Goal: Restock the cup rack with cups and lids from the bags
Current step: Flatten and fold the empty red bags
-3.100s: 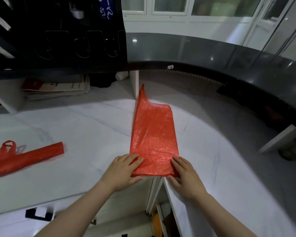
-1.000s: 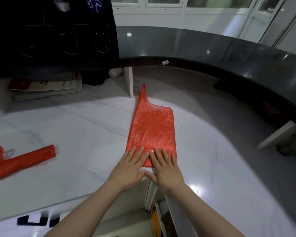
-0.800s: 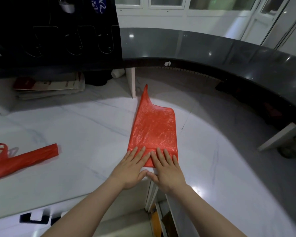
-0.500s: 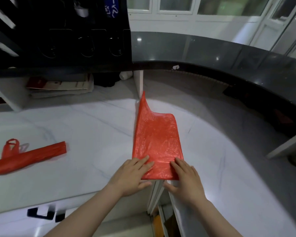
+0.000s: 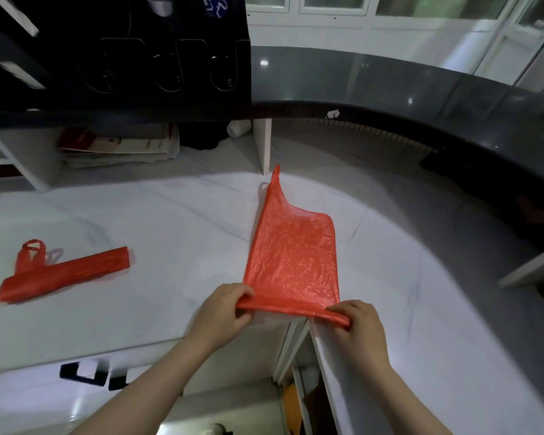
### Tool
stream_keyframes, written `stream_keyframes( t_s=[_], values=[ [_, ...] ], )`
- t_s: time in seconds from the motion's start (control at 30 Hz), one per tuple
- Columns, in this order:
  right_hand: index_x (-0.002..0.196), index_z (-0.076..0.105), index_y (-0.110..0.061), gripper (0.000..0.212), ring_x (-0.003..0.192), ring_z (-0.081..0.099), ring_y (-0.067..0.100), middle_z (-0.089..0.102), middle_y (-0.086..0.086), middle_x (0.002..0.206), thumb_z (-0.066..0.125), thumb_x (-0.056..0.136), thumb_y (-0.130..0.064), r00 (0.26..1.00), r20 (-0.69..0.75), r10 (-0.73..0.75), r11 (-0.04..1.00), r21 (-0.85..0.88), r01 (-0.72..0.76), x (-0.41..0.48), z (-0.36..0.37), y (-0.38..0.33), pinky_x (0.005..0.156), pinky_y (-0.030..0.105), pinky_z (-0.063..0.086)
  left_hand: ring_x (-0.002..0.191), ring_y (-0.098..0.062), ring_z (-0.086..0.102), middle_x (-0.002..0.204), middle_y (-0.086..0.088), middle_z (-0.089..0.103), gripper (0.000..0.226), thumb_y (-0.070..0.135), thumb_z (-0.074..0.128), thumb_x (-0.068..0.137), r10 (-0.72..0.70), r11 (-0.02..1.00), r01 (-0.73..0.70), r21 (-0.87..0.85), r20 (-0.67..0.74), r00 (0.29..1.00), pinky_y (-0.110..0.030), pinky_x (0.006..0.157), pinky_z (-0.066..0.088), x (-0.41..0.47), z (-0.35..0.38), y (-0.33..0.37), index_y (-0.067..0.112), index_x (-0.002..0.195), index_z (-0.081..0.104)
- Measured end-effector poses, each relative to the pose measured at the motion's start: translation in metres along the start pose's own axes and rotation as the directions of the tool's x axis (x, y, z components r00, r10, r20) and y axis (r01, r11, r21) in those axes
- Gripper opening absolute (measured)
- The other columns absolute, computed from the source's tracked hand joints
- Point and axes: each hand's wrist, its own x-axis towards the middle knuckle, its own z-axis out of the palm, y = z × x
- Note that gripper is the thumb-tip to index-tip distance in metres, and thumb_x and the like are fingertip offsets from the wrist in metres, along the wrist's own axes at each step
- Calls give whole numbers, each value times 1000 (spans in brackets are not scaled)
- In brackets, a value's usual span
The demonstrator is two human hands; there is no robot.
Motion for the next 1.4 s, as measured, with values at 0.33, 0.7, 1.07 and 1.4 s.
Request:
stream_keyframes(
  t_s=[0.33,0.7,1.07,1.4],
  values=[
    [124,56,-27,39,82,58,11,61,-15,80,67,87,-27,970,-73,231,971,86,-225,21,2,11,73,33,49,72,6,56,84,22,59,37,39,66,85,-303,944,285,-165,-93,948,-9,56,36,19,10,14,34,119,51],
    [138,46,-25,44,106,51,18,58,0,121,52,95,-32,987,-106,120,969,-204,-139,22,9,7,89,32,42,127,-35,48,141,-13,48,67,8,74,66,310,859,-250,447,-64,949,-56,103,37,18,19,25,17,130,58],
    [144,-23,-39,69,140,-31,17,-34,-9,151,14,93,-66,940,326,-100,843,-474,254,23,29,3,112,46,-18,140,-22,-23,155,7,-15,68,68,7,88,103,816,-270,510,331,938,-46,110,-22,17,30,10,40,144,-18],
    [151,14,-37,82,147,-1,18,5,-8,160,50,83,-64,962,265,-67,893,-413,176,21,34,0,116,50,-2,146,-25,-6,156,3,-14,84,66,32,86,84,804,-291,518,386,919,-45,115,-10,9,24,15,34,147,-17]
  ],
)
